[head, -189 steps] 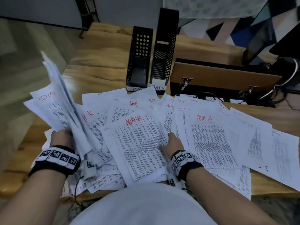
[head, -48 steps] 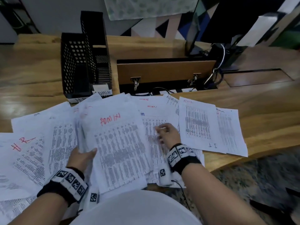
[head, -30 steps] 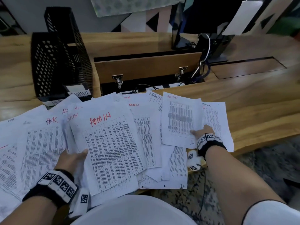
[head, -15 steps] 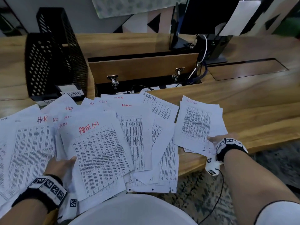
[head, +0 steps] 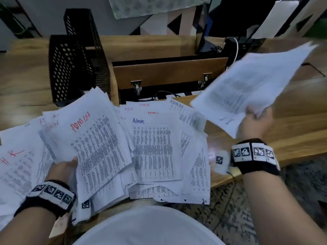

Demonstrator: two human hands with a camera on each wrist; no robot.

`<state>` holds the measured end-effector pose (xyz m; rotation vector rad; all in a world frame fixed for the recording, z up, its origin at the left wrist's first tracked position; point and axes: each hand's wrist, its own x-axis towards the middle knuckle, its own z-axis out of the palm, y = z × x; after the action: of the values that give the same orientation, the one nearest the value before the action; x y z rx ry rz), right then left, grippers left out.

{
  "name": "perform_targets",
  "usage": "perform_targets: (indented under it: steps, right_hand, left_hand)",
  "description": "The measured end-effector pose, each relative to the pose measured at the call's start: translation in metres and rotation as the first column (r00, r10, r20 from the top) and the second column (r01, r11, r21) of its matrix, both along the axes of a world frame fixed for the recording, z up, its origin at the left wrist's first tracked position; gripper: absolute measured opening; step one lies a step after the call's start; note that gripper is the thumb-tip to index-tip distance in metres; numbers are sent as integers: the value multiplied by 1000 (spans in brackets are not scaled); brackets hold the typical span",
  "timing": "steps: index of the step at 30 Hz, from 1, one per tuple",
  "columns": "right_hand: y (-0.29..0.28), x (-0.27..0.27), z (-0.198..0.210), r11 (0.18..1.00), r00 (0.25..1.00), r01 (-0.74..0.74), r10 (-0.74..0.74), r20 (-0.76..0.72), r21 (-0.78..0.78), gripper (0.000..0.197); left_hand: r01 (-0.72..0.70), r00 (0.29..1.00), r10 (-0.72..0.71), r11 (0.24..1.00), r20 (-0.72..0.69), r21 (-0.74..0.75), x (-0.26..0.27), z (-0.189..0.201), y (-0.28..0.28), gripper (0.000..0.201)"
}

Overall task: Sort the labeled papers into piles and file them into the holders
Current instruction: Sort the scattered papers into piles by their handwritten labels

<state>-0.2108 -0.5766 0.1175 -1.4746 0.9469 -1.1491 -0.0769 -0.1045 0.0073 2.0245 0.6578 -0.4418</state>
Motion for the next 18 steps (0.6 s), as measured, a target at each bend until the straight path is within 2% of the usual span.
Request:
perform_targets:
  steps: [1, 2, 4, 5, 6, 7, 9, 10, 11, 12, 13, 15, 16, 18]
  right_hand:
    - [16, 10, -9, 998, 998, -61, 61, 13, 31, 31]
    - [32, 18, -22, 990, 992, -117, 120, -36, 73, 30]
    - [65, 32, -59, 954, 945, -187, 240, -221, 234, 27]
    - [80, 36, -79, 926, 893, -198, 306, -331, 322, 25]
    - [98, 40, -95, 900, 806, -200, 376, -456, 388, 24]
    - [110, 42, -108, 894, 677, -194, 420, -605, 404, 26]
    - [134, 46, -126, 919, 380, -204, 393, -838, 339, 35]
    - [143, 46, -129, 926, 293, -233, 358, -887, 297, 36]
    - [151, 48, -129, 930, 260, -260, 328, -908, 261, 36]
    - [155, 49, -131, 930, 248, -273, 318, -915, 249, 36]
    - [158, 52, -129, 929, 300, -253, 341, -891, 271, 37]
    - [159, 55, -124, 913, 452, -158, 406, -794, 377, 44]
    - [158, 56, -121, 903, 487, -125, 417, -768, 411, 44]
    - [153, 56, -114, 903, 480, -129, 419, -771, 410, 36]
  left_hand:
    - [5, 1000, -5, 1000, 9, -16, 1, 3, 4, 47]
    - [2, 1000, -2, 999, 14, -44, 3, 3, 6, 47]
    - [-31, 999, 33, 995, 23, -100, 4, 3, 11, 47]
    - [-52, 998, 55, 990, 23, -129, 6, 3, 12, 46]
    - [-70, 997, 75, 986, 24, -153, 9, 1, 17, 42]
    - [-77, 996, 82, 982, 22, -171, 10, 2, 17, 38]
    - [-61, 998, 64, 983, 12, -174, 14, 2, 22, 40]
    - [-64, 998, 64, 983, -6, -170, 16, 0, 25, 46]
    - [-63, 998, 62, 983, -13, -171, 17, 1, 27, 50]
    - [-70, 998, 68, 983, -14, -170, 19, -4, 30, 50]
    - [-60, 998, 57, 984, -21, -166, 18, -3, 31, 49]
    - [-63, 998, 57, 981, -35, -181, 16, -3, 28, 47]
    - [-64, 998, 59, 981, -32, -181, 15, -3, 28, 48]
    - [-32, 999, 27, 990, -36, -135, 15, -3, 27, 47]
